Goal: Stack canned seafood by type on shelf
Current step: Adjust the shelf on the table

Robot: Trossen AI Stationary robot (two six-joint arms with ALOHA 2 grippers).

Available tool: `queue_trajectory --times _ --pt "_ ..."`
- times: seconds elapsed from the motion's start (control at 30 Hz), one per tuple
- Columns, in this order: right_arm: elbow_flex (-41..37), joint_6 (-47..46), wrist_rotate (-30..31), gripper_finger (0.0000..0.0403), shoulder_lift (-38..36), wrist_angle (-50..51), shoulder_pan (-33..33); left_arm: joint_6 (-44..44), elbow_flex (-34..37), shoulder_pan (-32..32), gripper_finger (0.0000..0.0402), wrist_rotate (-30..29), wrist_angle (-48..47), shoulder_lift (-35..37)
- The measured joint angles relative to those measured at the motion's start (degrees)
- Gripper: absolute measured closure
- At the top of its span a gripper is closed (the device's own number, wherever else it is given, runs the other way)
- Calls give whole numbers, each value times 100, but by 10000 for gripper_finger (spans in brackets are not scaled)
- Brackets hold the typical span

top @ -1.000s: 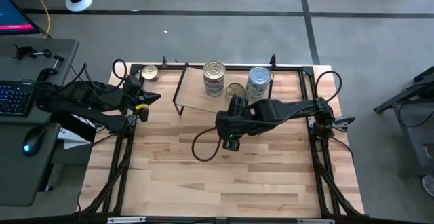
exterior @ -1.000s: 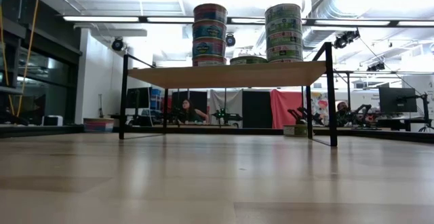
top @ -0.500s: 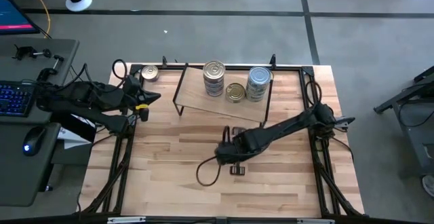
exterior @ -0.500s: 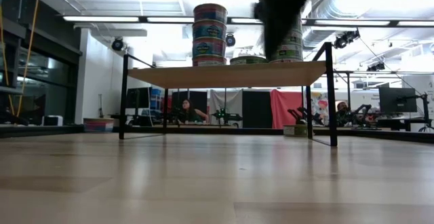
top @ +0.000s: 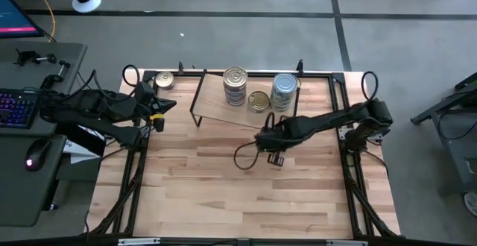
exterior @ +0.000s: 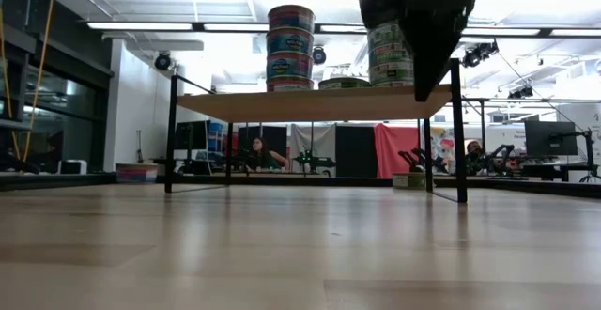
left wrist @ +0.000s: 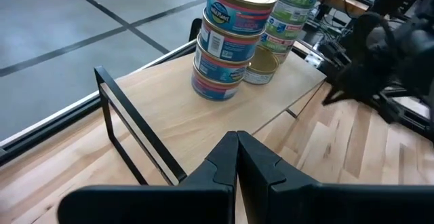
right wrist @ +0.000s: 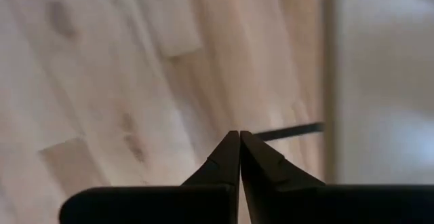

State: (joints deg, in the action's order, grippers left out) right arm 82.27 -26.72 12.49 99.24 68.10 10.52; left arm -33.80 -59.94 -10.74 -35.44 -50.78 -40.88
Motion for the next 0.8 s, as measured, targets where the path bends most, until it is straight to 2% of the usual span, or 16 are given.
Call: queue_trajectory --times 0.23,0.43,0.6,0.8 --pt "-379 197 190 403 -293 33 -356 389 0 0 401 -44 0 -27" --pt "-447 634 322 403 -309 63 -596 251 0 178 401 -106 -22 -141" --pt "-447 898 398 403 -322 318 -792 146 0 536 401 42 -115 -319" --pt "-445 1133 734 403 -330 805 -1021 -195 0 1319 401 345 -847 -687"
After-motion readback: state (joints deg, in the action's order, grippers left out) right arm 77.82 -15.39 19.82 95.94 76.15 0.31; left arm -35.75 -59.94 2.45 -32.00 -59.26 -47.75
